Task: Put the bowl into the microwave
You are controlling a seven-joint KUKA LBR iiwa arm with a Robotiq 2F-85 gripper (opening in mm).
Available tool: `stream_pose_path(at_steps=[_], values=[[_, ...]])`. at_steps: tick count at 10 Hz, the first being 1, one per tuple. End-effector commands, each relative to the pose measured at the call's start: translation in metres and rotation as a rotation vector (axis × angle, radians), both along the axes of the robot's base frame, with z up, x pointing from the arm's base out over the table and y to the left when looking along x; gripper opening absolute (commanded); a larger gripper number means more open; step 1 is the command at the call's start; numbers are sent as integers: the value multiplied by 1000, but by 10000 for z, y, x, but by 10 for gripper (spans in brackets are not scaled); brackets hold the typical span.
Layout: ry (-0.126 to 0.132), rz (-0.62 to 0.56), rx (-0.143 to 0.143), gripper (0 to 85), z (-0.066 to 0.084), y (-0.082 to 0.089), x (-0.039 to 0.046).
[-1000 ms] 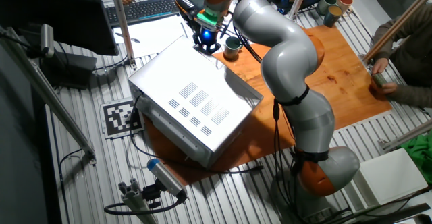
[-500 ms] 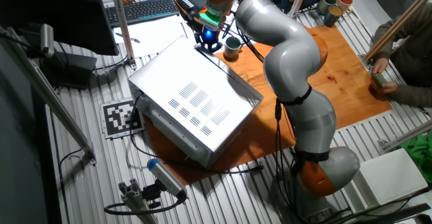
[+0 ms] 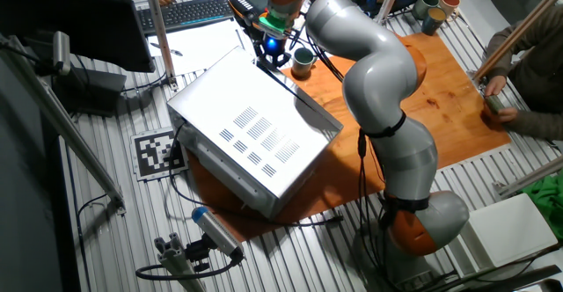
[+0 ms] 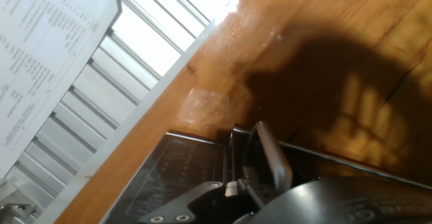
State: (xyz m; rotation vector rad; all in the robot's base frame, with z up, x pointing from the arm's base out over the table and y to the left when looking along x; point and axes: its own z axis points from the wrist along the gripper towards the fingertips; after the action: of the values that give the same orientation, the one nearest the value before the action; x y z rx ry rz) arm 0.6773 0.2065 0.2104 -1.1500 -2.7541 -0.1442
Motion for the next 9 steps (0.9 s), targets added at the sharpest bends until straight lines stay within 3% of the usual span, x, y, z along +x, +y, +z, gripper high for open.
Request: stream_pose_path(at_steps=[1, 4, 5, 7, 9], values=[[-2, 2, 3, 340, -3, -29, 20], [-5, 14, 18, 340, 32, -122, 48], [-6, 20, 25, 340, 40, -121, 43], [-14, 26, 66, 340, 84, -149, 30], [-23, 24, 73, 340, 149, -140, -11]])
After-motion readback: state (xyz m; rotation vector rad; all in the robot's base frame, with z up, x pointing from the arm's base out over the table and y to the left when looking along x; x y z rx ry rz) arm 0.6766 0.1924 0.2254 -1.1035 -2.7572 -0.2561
